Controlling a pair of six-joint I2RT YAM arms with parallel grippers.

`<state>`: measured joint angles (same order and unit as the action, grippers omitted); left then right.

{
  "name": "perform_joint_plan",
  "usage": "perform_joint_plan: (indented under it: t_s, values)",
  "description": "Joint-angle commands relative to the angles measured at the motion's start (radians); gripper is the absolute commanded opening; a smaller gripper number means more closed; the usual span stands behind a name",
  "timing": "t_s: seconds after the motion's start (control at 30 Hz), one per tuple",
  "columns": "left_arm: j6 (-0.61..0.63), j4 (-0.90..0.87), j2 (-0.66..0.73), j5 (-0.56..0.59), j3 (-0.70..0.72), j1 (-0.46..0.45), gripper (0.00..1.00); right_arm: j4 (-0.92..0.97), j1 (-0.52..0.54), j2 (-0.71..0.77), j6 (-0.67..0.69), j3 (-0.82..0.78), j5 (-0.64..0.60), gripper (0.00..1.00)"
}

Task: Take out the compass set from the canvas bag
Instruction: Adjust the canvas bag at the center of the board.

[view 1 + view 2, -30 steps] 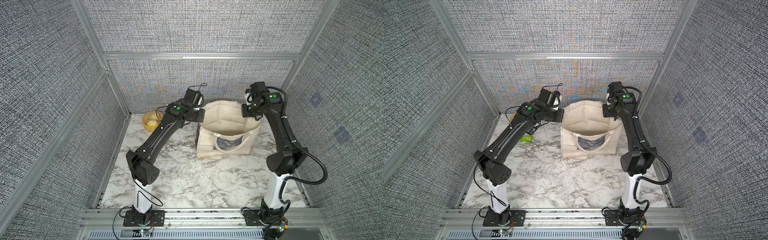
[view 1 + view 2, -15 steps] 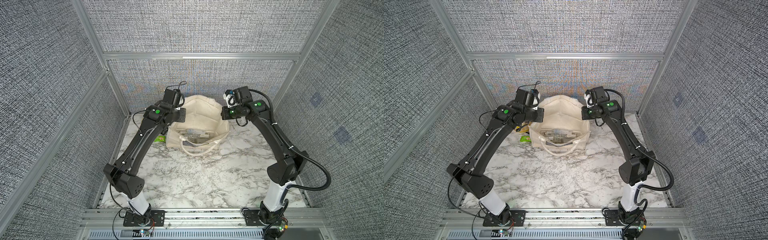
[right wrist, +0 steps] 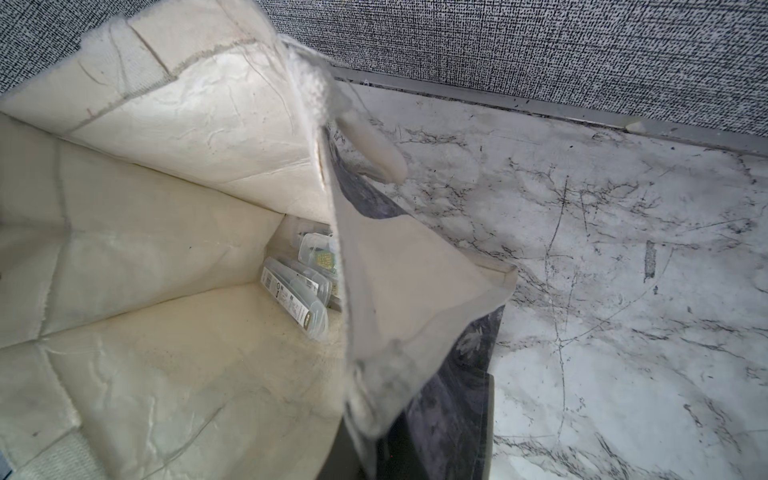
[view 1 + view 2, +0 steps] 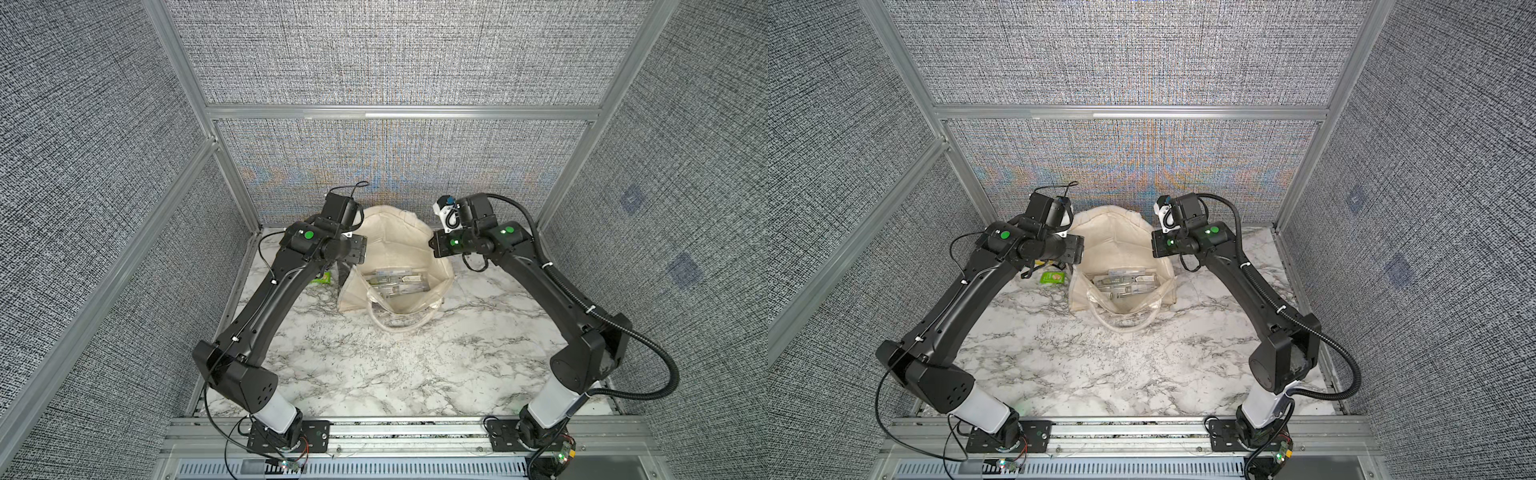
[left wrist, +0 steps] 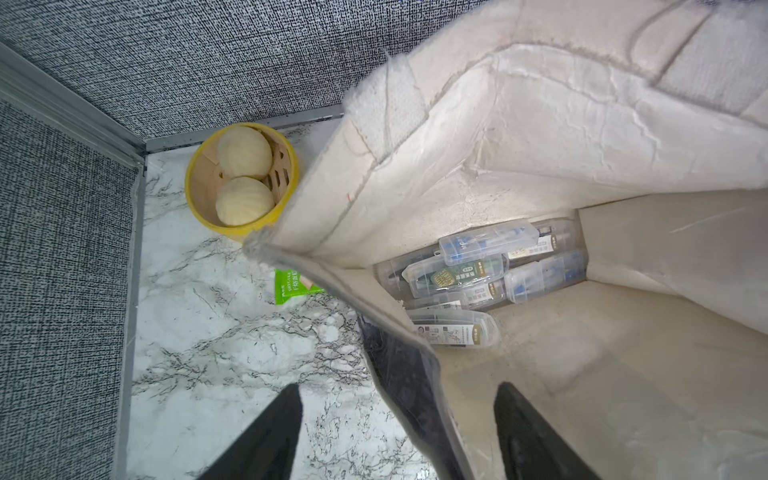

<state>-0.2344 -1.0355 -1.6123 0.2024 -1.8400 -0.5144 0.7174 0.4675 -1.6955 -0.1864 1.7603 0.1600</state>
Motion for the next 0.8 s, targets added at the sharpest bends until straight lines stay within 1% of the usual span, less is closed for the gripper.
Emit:
perform_joint_plan:
  t_s: [0.0, 0.03, 0.07, 0.1, 0.13, 0.2, 0.27, 0.33, 0.47, 0.57, 0.67, 0.7, 0.77]
  values:
    - [0.018, -0.029, -0.043, -0.008, -0.045, 0.004, 0.83, -0.033, 0.012, 0.033, 0.007, -0.035, 0.003, 0.0]
    - [0.016, -0.041, -0.068, -0.003, -0.076, 0.009, 0.83, -0.033, 0.014, 0.046, 0.008, -0.048, -0.002, 0.0]
    - [0.009, -0.06, -0.096, 0.001, -0.108, 0.016, 0.86, -0.035, 0.016, 0.059, 0.007, -0.061, -0.006, 0.0]
    - [0.002, -0.08, -0.119, 0.0, -0.137, 0.023, 0.85, -0.037, 0.016, 0.068, 0.006, -0.072, -0.01, 0.0]
    - [-0.03, -0.114, -0.147, 0.032, -0.171, 0.028, 0.85, -0.043, 0.017, 0.084, 0.005, -0.09, -0.015, 0.0]
    - [-0.063, -0.19, -0.186, 0.08, -0.229, 0.028, 0.76, -0.054, 0.017, 0.108, -0.001, -0.118, -0.02, 0.0]
    - [-0.088, -0.244, -0.193, 0.077, -0.245, 0.027, 0.7, -0.073, 0.019, 0.128, -0.009, -0.153, -0.021, 0.0]
    - [-0.111, -0.239, -0.166, 0.056, -0.204, 0.028, 0.65, -0.089, 0.019, 0.14, -0.019, -0.181, -0.017, 0.0]
    - [-0.157, -0.215, -0.078, 0.001, -0.124, 0.025, 0.64, -0.101, 0.019, 0.136, -0.021, -0.194, -0.001, 0.0]
    - [-0.203, -0.133, 0.023, -0.041, -0.014, 0.026, 0.64, -0.109, 0.019, 0.136, -0.021, -0.202, 0.01, 0.0]
    - [-0.24, 0.044, 0.116, -0.054, 0.152, 0.028, 0.69, -0.126, 0.019, 0.149, -0.022, -0.222, 0.021, 0.0]
    - [-0.243, 0.075, 0.118, -0.044, 0.175, 0.031, 0.71, -0.132, 0.02, 0.156, -0.024, -0.231, 0.024, 0.0]
    - [-0.243, 0.107, 0.089, -0.043, 0.166, 0.043, 0.79, -0.134, 0.02, 0.168, -0.024, -0.248, 0.029, 0.0]
